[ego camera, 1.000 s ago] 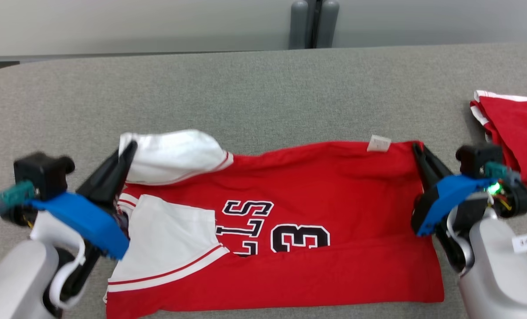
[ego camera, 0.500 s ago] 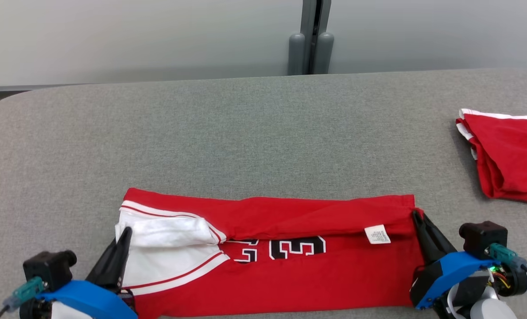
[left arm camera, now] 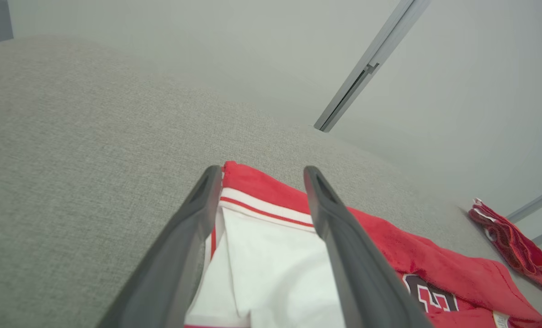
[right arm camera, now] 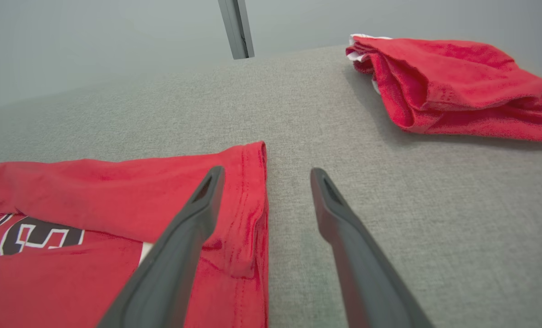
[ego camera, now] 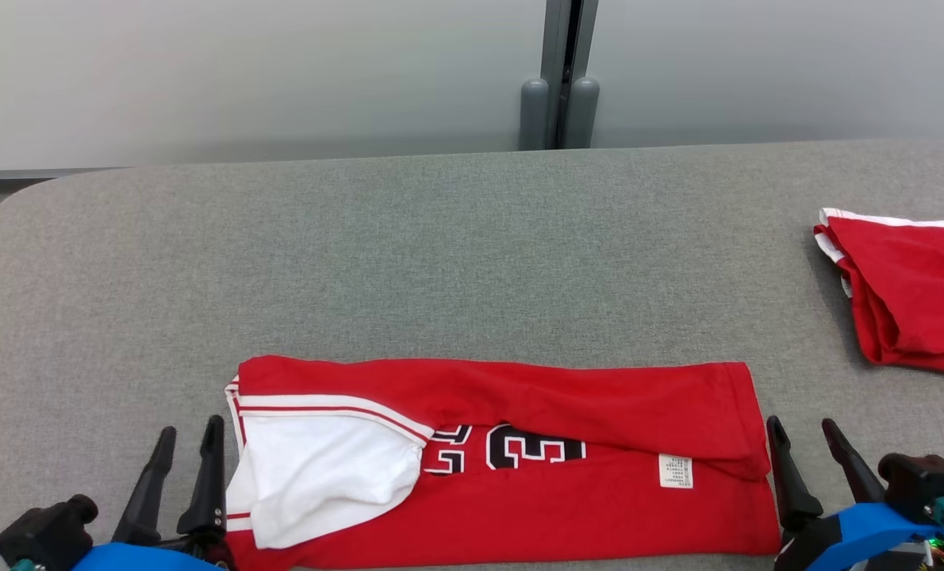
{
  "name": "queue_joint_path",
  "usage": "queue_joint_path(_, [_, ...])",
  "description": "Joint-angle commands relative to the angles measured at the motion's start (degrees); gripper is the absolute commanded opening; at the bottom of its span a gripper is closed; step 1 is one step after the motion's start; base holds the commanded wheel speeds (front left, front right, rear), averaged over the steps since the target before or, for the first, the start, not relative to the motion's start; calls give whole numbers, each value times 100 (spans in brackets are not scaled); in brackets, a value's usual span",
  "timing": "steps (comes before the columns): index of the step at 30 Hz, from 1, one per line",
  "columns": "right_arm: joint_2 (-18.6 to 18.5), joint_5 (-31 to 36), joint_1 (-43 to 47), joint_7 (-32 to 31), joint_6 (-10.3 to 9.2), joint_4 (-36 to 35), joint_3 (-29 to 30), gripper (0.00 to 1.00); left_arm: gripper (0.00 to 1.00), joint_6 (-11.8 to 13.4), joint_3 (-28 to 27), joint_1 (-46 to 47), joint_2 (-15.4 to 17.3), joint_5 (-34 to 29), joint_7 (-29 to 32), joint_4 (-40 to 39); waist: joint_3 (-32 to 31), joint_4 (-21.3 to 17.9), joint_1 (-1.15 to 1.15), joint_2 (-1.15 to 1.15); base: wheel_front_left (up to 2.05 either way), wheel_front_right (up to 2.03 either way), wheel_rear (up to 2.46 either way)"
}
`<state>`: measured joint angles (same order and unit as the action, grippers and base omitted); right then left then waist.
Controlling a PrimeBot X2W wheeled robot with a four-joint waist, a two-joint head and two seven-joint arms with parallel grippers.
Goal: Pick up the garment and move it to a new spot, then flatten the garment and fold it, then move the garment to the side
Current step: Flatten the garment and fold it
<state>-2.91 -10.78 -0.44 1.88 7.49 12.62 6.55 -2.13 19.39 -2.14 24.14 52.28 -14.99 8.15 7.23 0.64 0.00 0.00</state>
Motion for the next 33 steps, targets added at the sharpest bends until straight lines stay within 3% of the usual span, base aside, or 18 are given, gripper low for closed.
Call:
queue_joint_path(1, [-2,-36,89,55,1,-8,32,100,100,-11,-81,-77,-52,-71,-19,-43,-9,5,0,0,0,0,0])
queue_joint_path(5, [-1,-35,204,100,1,-88,129,100,100,-17,-624,-334,-395,-685,-23,-247,-73,17,0,0,0,0,0])
queue_joint_path(13, [2,176,-135,-146,1,17,93,100,100,269,-984,-377,-788,-1587,-24,-325,-98,60,0,0,0,0,0])
queue_joint_path(20, [-1,345,-491,-321,1,819,179,100,100,347,-998,-333,-1002,-1928,-24,-328,-55,294,0,0,0,0,0])
queue_joint_path(29, [3,402,-782,-113,1,1905,17,100,100,359,-1011,-357,-1056,-2082,-25,-284,5,469,0,0,0,0,0])
queue_joint_path(30, [7,427,-802,-97,1,2004,-33,92,100,360,-1013,-350,-1058,-2091,-25,-278,7,472,0,0,0,0,0])
queue_joint_path(31, [7,427,-829,-94,1,2101,-81,49,100,363,-1017,-346,-1057,-2097,-25,-273,8,469,0,0,0,0,0])
queue_joint_path(33, [15,413,-900,-60,1,2262,-145,26,100,365,-1015,-341,-1052,-2114,-25,-269,10,452,0,0,0,0,0])
